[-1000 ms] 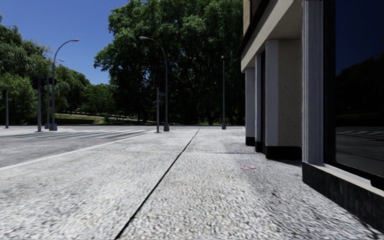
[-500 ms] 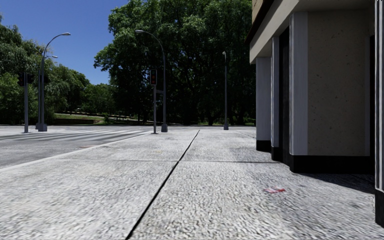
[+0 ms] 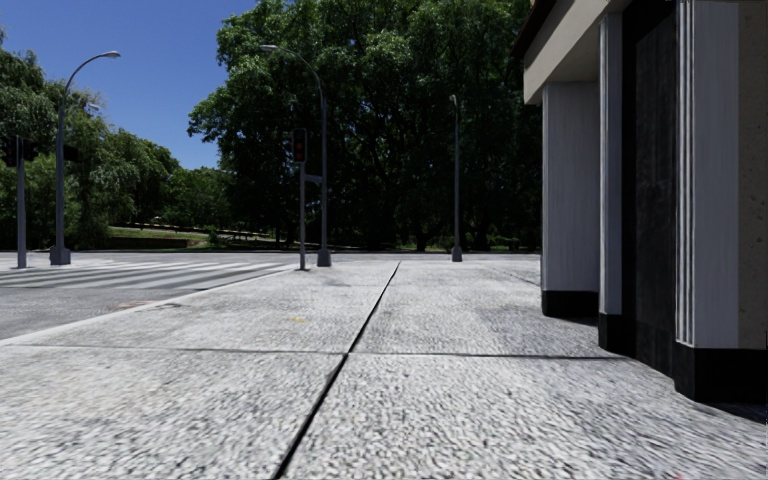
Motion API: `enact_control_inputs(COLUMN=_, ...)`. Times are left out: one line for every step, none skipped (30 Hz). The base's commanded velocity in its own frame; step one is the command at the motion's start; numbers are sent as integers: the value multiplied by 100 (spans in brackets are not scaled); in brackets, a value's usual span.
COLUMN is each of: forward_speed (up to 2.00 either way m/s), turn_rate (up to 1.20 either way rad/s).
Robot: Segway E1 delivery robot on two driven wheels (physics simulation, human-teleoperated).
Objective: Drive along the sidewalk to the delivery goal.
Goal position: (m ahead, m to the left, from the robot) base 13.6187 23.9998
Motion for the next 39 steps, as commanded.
enact_control_inputs(forward_speed=200, turn_rate=12)
enact_control_inputs(forward_speed=200, turn_rate=12)
enact_control_inputs(forward_speed=200, turn_rate=12)
enact_control_inputs(forward_speed=200, turn_rate=12)
enact_control_inputs(forward_speed=200, turn_rate=12)
enact_control_inputs(forward_speed=200, turn_rate=12)
enact_control_inputs(forward_speed=200, turn_rate=12)
enact_control_inputs(forward_speed=200, turn_rate=12)
enact_control_inputs(forward_speed=200, turn_rate=13)
enact_control_inputs(forward_speed=200, turn_rate=13)
enact_control_inputs(forward_speed=200, turn_rate=16)
enact_control_inputs(forward_speed=200, turn_rate=17)
enact_control_inputs(forward_speed=200, turn_rate=17)
enact_control_inputs(forward_speed=200, turn_rate=18)
enact_control_inputs(forward_speed=200, turn_rate=19)
enact_control_inputs(forward_speed=200, turn_rate=20)
enact_control_inputs(forward_speed=200, turn_rate=20)
enact_control_inputs(forward_speed=200, turn_rate=21)
enact_control_inputs(forward_speed=200, turn_rate=22)
enact_control_inputs(forward_speed=200, turn_rate=22)
enact_control_inputs(forward_speed=200, turn_rate=24)
enact_control_inputs(forward_speed=200, turn_rate=26)
enact_control_inputs(forward_speed=200, turn_rate=26)
enact_control_inputs(forward_speed=200, turn_rate=28)
enact_control_inputs(forward_speed=200, turn_rate=28)
enact_control_inputs(forward_speed=200, turn_rate=28)
enact_control_inputs(forward_speed=200, turn_rate=28)
enact_control_inputs(forward_speed=200, turn_rate=29)
enact_control_inputs(forward_speed=200, turn_rate=29)
enact_control_inputs(forward_speed=200, turn_rate=29)
enact_control_inputs(forward_speed=200, turn_rate=29)
enact_control_inputs(forward_speed=200, turn_rate=29)
enact_control_inputs(forward_speed=200, turn_rate=29)
enact_control_inputs(forward_speed=200, turn_rate=29)
enact_control_inputs(forward_speed=200, turn_rate=29)
enact_control_inputs(forward_speed=200, turn_rate=29)
enact_control_inputs(forward_speed=200, turn_rate=29)
enact_control_inputs(forward_speed=200, turn_rate=29)
enact_control_inputs(forward_speed=200, turn_rate=29)
